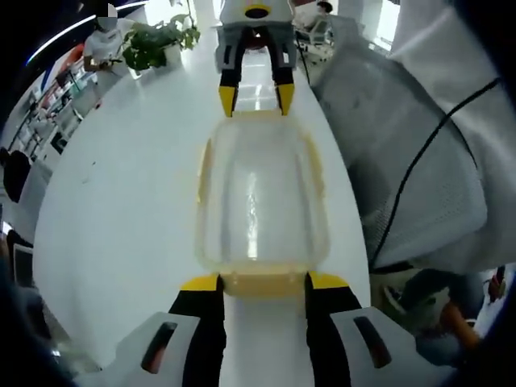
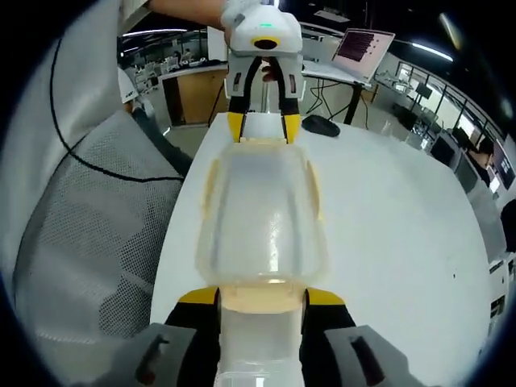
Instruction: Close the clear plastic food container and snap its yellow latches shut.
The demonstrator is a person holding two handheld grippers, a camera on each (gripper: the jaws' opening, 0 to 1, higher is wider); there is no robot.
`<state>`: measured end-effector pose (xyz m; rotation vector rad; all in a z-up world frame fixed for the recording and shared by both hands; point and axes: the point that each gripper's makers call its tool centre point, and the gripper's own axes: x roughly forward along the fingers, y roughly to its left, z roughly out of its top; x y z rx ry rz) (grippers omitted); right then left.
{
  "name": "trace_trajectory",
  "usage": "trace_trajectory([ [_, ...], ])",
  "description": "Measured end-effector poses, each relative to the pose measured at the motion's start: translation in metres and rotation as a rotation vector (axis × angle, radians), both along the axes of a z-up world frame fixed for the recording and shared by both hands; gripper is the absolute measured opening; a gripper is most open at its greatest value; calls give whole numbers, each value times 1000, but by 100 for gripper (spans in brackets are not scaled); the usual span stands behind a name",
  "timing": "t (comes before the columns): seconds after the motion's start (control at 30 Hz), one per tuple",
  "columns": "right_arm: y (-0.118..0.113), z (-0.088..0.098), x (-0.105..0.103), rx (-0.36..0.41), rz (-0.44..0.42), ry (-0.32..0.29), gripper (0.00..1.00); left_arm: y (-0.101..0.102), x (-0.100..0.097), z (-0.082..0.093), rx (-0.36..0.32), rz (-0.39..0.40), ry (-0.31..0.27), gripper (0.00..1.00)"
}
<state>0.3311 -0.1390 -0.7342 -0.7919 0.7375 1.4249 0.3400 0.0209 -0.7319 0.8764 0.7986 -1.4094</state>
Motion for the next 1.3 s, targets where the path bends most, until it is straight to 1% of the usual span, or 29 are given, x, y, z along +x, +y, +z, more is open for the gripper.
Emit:
trace_trajectory([
  [0.1, -4, 4, -3, -2, 8, -14, 35, -4, -4, 4, 7, 3, -8, 35],
  [0.27, -12, 11, -7, 7, 12, -19, 35, -12, -8, 13, 14, 7, -12, 35],
  [0.53, -37, 27, -10, 9, 16, -30, 35, -37, -13, 32, 15, 13, -24, 35],
  [0.67, -49, 35, -9, 9, 21, -39, 35, -49, -12, 38, 18, 17, -35, 35],
  [0.93, -75, 40, -11, 7, 23, -30, 35, -73, -14, 45, 16, 17, -31, 35],
  [1.03, -86, 42, -12, 11, 20, -27, 35, -86, -14, 47, 8, 19, -24, 35],
  [1.3, -115, 45, -13, 4, 15, -23, 35, -115, -14, 47, 13, 7, -22, 35],
])
